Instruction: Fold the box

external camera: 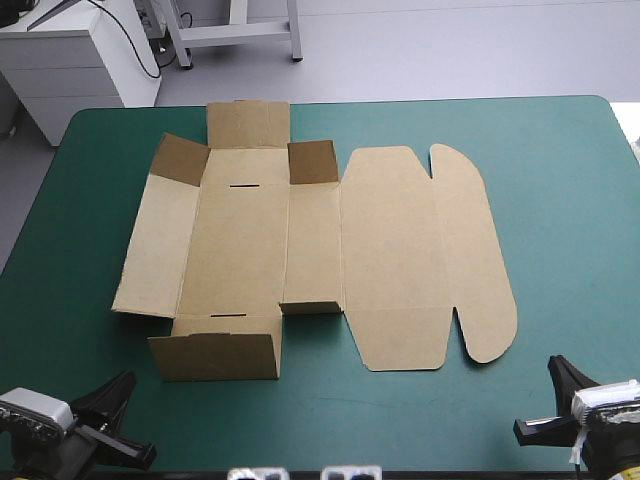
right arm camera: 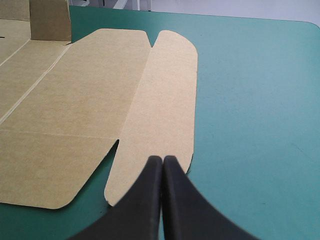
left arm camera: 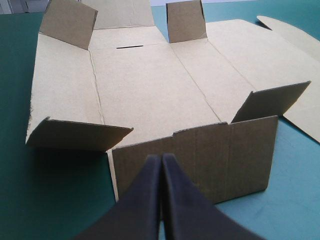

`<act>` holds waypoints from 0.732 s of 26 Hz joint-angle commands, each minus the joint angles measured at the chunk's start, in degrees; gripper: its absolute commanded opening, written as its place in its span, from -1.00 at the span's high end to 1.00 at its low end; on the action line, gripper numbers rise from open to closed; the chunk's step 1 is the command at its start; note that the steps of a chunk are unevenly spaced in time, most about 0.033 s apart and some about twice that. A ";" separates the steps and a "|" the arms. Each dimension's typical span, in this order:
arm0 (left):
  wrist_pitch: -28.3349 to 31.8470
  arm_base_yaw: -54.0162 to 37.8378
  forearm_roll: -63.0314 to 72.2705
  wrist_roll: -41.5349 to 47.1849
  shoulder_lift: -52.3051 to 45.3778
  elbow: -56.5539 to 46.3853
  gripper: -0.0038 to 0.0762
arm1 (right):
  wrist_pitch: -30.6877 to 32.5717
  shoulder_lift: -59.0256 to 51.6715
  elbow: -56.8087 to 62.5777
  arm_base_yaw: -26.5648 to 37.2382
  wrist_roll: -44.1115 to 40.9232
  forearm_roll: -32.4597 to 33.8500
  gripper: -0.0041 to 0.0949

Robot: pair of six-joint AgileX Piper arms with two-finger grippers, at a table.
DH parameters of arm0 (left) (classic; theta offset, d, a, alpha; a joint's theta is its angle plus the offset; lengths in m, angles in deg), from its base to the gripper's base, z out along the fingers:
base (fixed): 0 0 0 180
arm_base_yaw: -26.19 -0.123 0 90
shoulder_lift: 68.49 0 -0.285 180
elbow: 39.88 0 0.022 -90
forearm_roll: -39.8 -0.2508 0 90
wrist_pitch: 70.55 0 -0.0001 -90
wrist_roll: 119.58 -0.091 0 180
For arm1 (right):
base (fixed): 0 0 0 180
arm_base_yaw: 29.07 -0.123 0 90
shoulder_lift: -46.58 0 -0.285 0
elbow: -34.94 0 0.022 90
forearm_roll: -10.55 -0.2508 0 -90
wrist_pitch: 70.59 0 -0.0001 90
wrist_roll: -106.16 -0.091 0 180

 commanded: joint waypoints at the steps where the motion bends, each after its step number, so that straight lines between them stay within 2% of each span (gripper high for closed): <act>1: 4.43 0.18 0.91 -0.01 -0.33 1.41 0.92 | -4.67 -1.23 -1.21 -0.19 0.23 -0.52 0.96; 19: 4.23 0.18 2.09 0.21 1.53 1.41 0.92 | -4.76 -1.23 -1.21 -0.19 0.23 -0.52 0.96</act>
